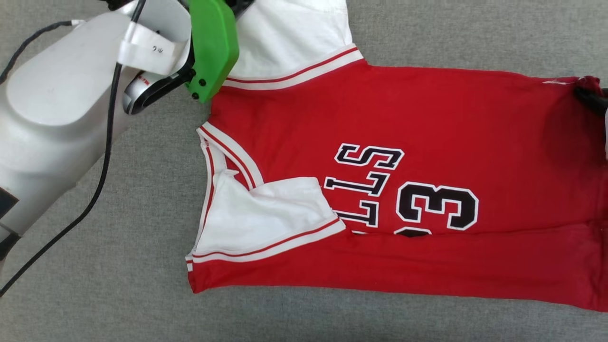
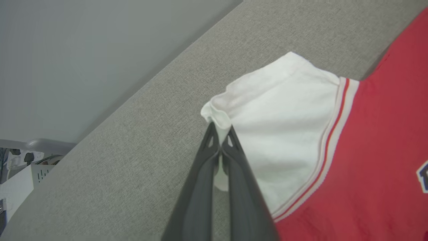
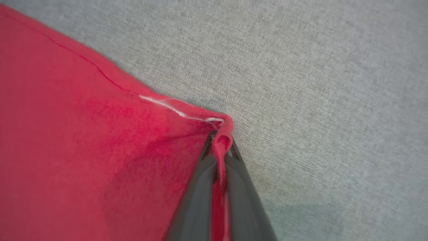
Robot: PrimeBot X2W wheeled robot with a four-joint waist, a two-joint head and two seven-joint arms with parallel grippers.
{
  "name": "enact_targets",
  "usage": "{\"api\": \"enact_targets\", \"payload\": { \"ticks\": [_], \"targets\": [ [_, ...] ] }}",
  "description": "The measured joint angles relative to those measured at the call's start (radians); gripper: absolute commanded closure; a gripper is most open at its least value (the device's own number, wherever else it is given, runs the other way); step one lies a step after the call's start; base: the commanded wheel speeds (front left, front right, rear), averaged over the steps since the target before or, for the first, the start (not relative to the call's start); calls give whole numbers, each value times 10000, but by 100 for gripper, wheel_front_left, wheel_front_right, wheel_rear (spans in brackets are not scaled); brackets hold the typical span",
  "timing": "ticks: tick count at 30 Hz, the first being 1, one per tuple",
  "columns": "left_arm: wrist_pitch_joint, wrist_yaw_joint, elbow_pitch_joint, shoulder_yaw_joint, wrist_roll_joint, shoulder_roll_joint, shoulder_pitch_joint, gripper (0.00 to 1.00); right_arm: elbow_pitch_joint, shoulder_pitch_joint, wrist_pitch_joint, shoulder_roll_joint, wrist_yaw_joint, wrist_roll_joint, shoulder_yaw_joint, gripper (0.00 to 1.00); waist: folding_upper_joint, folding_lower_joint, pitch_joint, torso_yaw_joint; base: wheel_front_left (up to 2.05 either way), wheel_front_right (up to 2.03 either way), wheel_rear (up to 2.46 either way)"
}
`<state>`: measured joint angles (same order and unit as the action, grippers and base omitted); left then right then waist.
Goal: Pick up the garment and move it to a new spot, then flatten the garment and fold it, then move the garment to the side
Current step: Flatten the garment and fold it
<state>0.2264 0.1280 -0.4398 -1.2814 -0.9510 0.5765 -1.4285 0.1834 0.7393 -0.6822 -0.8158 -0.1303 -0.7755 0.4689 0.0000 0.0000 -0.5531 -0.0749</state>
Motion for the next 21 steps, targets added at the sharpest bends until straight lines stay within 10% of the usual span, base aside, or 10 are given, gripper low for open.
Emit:
{"api": "enact_targets", "payload": {
  "ticks": [9, 21],
  "targets": [
    [-803, -73, 389, -4, 6, 562, 1333, 100, -123, -733, 1802, 25, -10, -46, 232, 100, 0, 0, 1062, 176, 0, 0, 0],
    [-1112, -1248, 2412, -8, 272, 1735, 4221, 100, -276, -2908, 2980, -140, -10, -499, 270, 100, 0, -1, 2656, 158, 0, 0, 0]
  ]
}}
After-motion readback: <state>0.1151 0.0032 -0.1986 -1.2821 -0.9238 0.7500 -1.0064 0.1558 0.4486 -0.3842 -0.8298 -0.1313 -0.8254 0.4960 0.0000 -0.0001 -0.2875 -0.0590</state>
